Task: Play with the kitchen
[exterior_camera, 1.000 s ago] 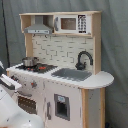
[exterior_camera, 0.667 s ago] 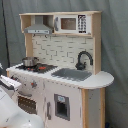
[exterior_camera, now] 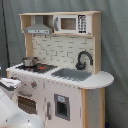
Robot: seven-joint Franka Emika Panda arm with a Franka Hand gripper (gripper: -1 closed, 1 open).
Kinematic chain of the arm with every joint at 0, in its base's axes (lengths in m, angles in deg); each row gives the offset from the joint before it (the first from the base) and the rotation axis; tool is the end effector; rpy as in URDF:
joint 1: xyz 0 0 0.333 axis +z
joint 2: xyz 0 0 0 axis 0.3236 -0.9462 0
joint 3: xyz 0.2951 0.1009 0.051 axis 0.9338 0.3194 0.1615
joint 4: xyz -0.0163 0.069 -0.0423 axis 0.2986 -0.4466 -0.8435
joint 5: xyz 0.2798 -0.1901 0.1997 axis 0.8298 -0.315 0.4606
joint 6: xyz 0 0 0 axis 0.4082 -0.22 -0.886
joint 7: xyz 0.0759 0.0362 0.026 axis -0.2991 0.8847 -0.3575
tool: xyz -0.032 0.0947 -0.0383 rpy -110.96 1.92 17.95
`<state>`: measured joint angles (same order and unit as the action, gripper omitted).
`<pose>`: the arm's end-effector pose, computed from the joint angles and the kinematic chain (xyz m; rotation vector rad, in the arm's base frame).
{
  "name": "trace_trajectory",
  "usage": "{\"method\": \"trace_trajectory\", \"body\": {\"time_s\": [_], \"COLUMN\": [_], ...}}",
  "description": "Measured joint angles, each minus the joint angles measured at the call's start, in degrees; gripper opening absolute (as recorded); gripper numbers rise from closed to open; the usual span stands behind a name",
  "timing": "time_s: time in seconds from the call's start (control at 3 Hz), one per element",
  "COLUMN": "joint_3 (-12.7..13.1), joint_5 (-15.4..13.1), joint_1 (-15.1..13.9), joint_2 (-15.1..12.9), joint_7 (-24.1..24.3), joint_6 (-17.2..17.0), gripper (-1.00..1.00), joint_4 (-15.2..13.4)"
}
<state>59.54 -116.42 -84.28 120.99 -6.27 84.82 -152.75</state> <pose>0.3497 0.5302 0.3215 0.4609 1.3894 0.6972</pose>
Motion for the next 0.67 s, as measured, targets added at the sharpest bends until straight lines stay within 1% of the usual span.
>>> {"method": "trace_trajectory", "body": {"time_s": [0.33,0.67], "joint_3": [0.0,0.0], "joint_5": [0.1,0.1], "joint_1": [0.0,0.0], "joint_2": [0.3,0.3], "joint_7": [-4.6,-4.5], "joint_6": [-0.2,-0.2], "gripper": [-1.0,1.0], "joint_4": [0.1,0.1]}}
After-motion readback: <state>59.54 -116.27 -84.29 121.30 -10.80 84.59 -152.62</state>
